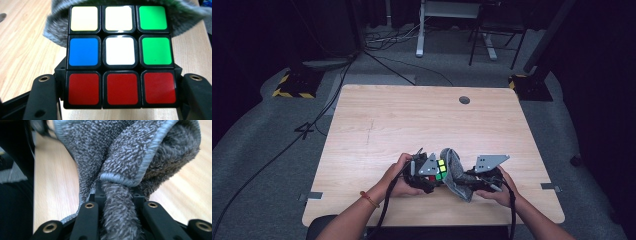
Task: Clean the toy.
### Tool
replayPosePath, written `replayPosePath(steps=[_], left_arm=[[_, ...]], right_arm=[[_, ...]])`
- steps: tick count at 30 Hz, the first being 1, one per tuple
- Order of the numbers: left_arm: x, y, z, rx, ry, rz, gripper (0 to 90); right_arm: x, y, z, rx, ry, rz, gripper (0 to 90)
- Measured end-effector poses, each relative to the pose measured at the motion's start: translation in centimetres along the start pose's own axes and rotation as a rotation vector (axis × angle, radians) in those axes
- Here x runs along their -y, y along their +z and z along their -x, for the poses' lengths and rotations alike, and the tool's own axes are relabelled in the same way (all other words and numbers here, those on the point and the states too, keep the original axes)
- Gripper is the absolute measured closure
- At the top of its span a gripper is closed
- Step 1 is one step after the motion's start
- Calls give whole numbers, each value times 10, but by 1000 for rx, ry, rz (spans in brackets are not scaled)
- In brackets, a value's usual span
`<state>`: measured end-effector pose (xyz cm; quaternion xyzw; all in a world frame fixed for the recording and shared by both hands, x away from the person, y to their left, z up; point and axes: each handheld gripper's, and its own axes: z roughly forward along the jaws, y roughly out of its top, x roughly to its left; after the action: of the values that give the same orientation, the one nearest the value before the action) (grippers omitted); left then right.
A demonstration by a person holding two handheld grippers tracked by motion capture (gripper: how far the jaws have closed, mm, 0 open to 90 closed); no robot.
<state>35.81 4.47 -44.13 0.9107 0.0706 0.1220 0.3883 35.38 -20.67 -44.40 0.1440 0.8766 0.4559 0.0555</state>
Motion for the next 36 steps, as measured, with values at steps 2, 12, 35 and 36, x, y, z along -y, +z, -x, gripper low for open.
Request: replayPosePath(steps=[2, 12, 35, 36], left_arm=[[0, 2, -1, 2, -1, -12, 335], [-3, 13, 5, 23, 19, -34, 333], [-6, -4, -1, 17, 12, 46, 331], [-6, -3, 0, 16, 20, 35, 331]], right_arm=[[-5, -3, -3, 6, -17, 33, 757], [-18, -6, -2, 55, -21, 104, 751], [1, 0, 2, 55, 5, 13, 753], [1, 0, 2, 56, 4, 14, 753]])
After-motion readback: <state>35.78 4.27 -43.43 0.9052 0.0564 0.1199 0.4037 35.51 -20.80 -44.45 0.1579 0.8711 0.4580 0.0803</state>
